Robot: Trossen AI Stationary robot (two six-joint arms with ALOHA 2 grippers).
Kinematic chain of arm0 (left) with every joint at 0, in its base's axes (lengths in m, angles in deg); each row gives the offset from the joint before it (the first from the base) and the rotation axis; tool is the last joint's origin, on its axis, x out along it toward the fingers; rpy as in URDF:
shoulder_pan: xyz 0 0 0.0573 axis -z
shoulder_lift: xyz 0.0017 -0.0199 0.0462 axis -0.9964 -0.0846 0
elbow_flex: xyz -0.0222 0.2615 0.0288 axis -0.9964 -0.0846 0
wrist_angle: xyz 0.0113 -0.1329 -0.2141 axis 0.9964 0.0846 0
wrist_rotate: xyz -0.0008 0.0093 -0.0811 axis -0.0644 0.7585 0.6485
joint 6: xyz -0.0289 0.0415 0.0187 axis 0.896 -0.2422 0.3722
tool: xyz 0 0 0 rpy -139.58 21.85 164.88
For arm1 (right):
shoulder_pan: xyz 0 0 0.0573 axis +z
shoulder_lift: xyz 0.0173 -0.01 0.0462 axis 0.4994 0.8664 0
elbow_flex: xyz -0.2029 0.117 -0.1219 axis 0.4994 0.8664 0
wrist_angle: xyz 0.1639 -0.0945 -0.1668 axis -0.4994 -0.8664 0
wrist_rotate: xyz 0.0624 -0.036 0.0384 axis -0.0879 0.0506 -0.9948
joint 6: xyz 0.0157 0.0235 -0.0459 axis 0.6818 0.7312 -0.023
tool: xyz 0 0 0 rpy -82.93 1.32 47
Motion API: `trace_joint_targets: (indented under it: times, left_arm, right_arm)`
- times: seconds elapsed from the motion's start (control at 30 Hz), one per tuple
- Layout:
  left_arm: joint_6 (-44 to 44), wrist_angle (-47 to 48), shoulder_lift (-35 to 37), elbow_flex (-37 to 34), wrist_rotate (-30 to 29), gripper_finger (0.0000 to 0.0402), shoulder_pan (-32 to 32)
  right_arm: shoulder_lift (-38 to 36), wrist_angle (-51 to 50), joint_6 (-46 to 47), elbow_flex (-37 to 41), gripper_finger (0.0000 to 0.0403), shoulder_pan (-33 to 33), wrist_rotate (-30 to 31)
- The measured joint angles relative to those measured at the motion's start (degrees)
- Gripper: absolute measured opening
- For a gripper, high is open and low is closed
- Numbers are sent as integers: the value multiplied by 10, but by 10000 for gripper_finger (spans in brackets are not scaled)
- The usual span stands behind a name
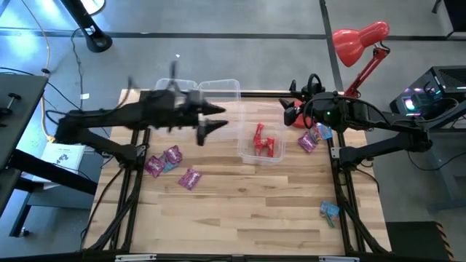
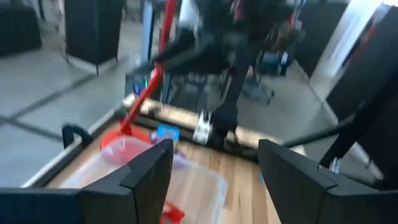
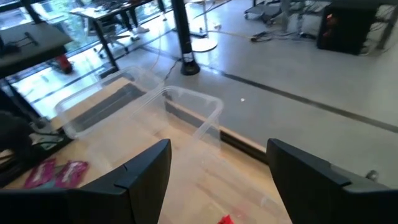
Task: Sort candy
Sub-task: Put the bottom center violet candy into the top center transparent bin
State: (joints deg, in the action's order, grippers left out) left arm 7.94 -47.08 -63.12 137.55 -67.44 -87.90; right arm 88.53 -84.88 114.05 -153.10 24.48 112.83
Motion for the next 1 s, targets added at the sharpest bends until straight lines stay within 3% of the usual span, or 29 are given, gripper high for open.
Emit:
trace_joint_targets:
  times: [0.23, 0.4, 0.6, 0.73, 1.0]
  left_arm:
    - [102, -16, 123, -149, -111, 227, 93]
    - [257, 113, 142, -230, -132, 227, 175]
    - [451, 280, 65, -286, -137, 227, 270]
    - [546, 370, -12, -290, -124, 227, 275]
    - [560, 347, -129, -289, -8, 227, 252]
  right_arm:
    - [0, -3, 2, 0, 259, 0, -28]
    - [0, -5, 3, 0, 259, 0, -27]
    - [0, -22, 17, 0, 259, 0, -27]
    - [0, -26, 17, 0, 259, 0, -27]
    - [0, -30, 16, 0, 259, -1, -27]
